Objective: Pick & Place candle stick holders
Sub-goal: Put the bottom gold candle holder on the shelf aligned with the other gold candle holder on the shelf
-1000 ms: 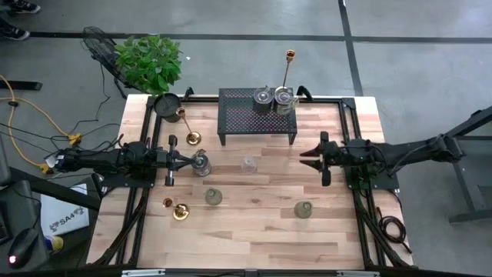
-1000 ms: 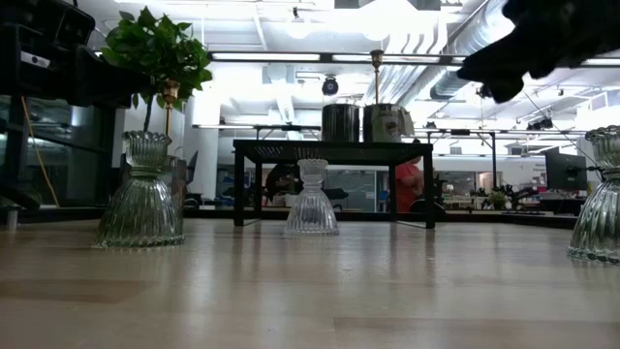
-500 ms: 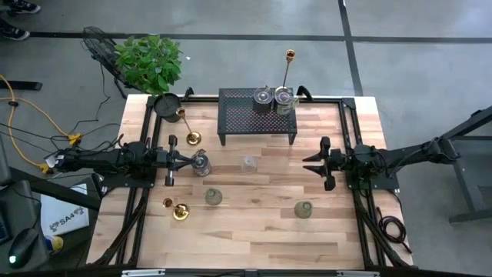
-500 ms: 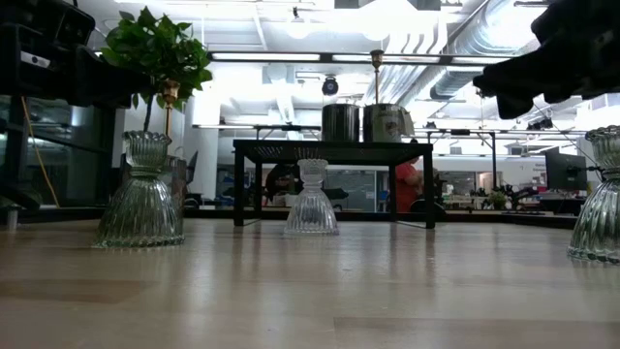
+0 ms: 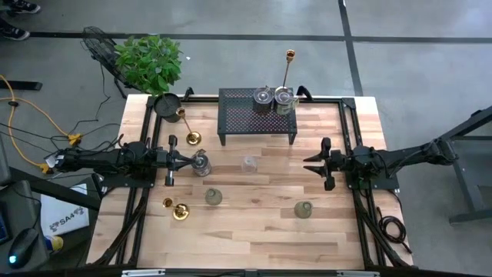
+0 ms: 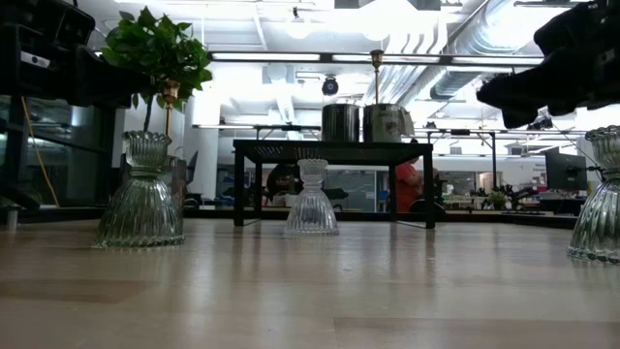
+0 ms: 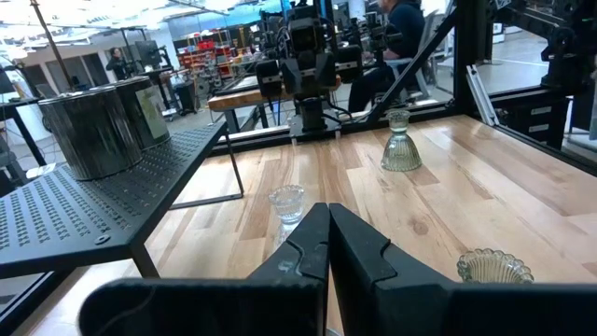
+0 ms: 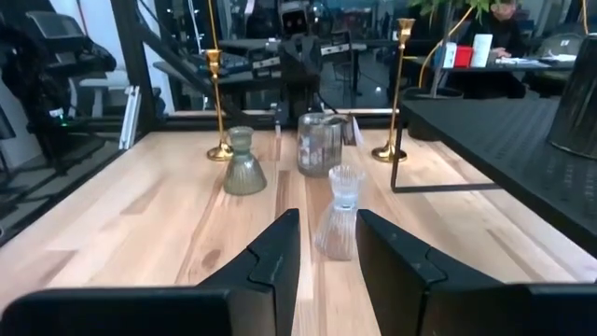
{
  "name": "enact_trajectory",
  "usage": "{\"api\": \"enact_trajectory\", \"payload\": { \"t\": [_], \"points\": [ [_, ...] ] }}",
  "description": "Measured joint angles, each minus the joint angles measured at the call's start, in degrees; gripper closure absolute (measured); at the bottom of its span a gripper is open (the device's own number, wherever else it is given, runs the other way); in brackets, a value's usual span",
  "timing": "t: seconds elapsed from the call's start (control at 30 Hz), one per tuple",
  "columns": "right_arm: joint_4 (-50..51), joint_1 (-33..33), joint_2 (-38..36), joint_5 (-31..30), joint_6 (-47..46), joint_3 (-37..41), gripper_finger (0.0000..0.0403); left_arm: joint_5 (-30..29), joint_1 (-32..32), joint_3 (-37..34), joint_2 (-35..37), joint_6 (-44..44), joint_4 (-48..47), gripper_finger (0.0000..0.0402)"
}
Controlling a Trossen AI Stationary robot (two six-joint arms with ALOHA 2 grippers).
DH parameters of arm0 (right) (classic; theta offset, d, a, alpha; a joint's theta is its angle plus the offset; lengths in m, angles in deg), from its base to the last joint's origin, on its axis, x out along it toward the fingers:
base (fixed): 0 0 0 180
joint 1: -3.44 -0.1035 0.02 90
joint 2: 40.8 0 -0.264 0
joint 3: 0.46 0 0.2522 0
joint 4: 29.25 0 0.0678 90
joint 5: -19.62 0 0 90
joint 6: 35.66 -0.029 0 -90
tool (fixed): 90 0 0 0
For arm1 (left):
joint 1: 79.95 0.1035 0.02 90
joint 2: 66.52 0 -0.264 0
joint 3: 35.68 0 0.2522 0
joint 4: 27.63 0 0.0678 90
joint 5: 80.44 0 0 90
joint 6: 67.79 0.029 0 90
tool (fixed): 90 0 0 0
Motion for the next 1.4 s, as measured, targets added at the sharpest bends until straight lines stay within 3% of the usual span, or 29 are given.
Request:
{"api": "enact_trajectory", "payload": {
  "t": [1.0,1.4],
  "points": [
    [0.54,0.0,0.04,0.11,0.07,0.0,0.0304,0.02,0.0,0.0,0.0,-0.06,0.03,0.0402],
    [0.57,0.0,0.04,0.11,0.07,0.0,0.0304,0.26,0.02,1.76,-0.02,-7.2,-1.24,0.0402]
  ]
}}
